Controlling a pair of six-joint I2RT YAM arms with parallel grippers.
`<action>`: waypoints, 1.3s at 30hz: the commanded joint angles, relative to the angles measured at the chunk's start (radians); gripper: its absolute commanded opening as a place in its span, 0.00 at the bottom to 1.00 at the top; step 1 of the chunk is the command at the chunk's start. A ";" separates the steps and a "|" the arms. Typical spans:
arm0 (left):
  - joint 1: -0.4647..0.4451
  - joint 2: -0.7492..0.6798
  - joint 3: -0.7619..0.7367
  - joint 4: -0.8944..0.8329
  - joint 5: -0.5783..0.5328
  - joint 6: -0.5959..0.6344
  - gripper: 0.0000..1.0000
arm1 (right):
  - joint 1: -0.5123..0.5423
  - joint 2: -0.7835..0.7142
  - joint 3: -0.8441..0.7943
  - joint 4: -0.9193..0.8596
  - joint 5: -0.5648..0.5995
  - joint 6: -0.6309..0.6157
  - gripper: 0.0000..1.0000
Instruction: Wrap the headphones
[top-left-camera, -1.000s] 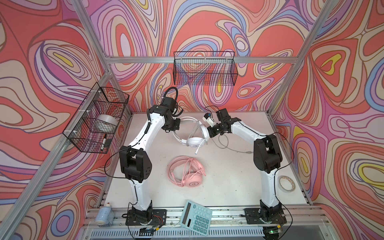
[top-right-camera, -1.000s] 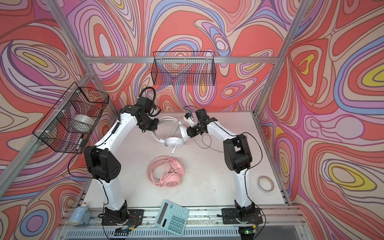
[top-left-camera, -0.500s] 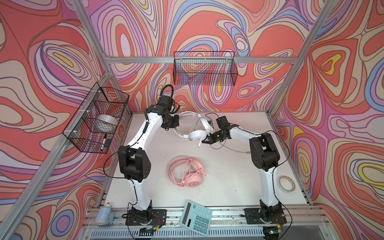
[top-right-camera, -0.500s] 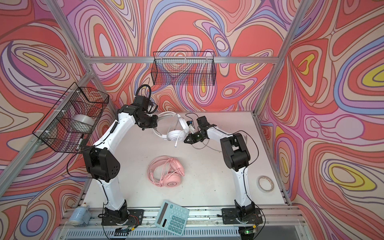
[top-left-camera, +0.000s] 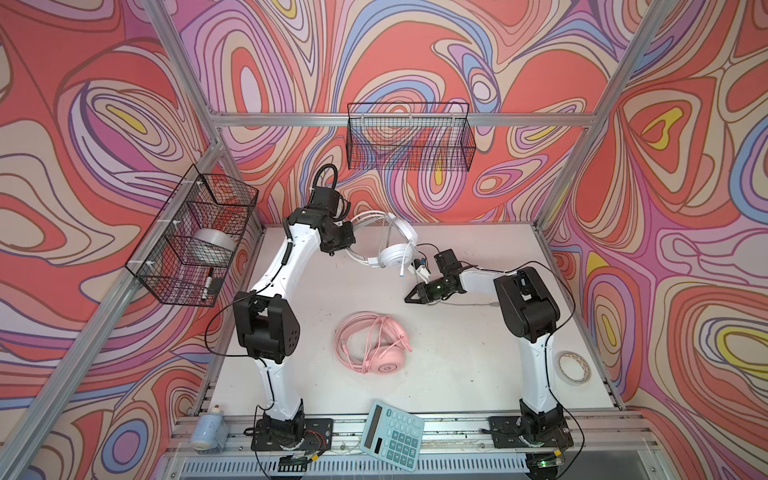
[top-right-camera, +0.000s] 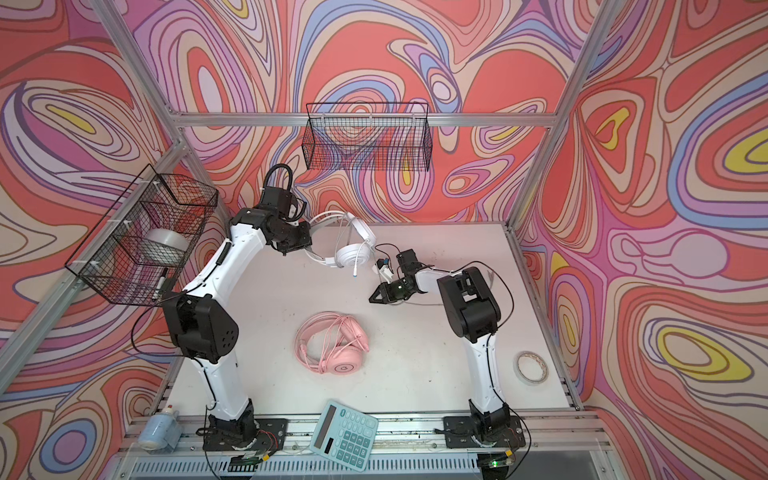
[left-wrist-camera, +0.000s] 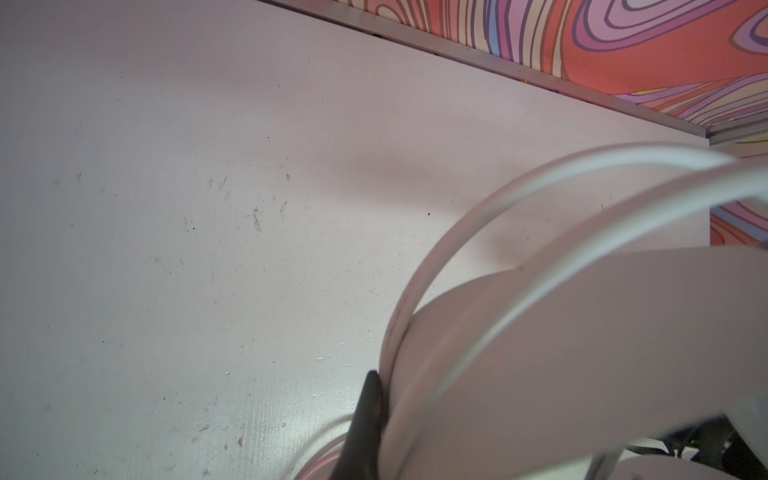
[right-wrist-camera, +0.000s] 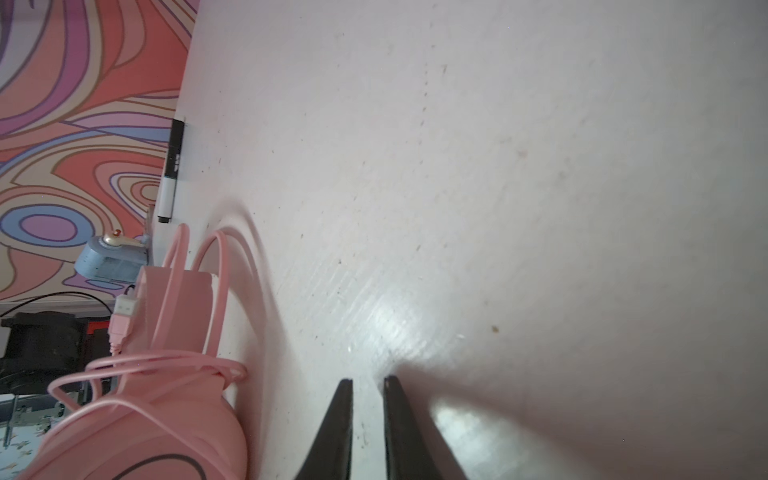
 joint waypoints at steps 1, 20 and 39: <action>0.022 -0.006 0.058 0.028 -0.015 -0.078 0.00 | -0.004 -0.038 -0.038 0.018 -0.018 0.008 0.18; 0.058 0.116 0.133 0.007 -0.266 -0.321 0.00 | 0.000 -0.162 -0.138 -0.078 0.005 -0.035 0.15; 0.076 0.058 -0.073 0.164 -0.086 -0.565 0.00 | 0.077 -0.318 -0.039 -0.421 0.239 -0.182 0.00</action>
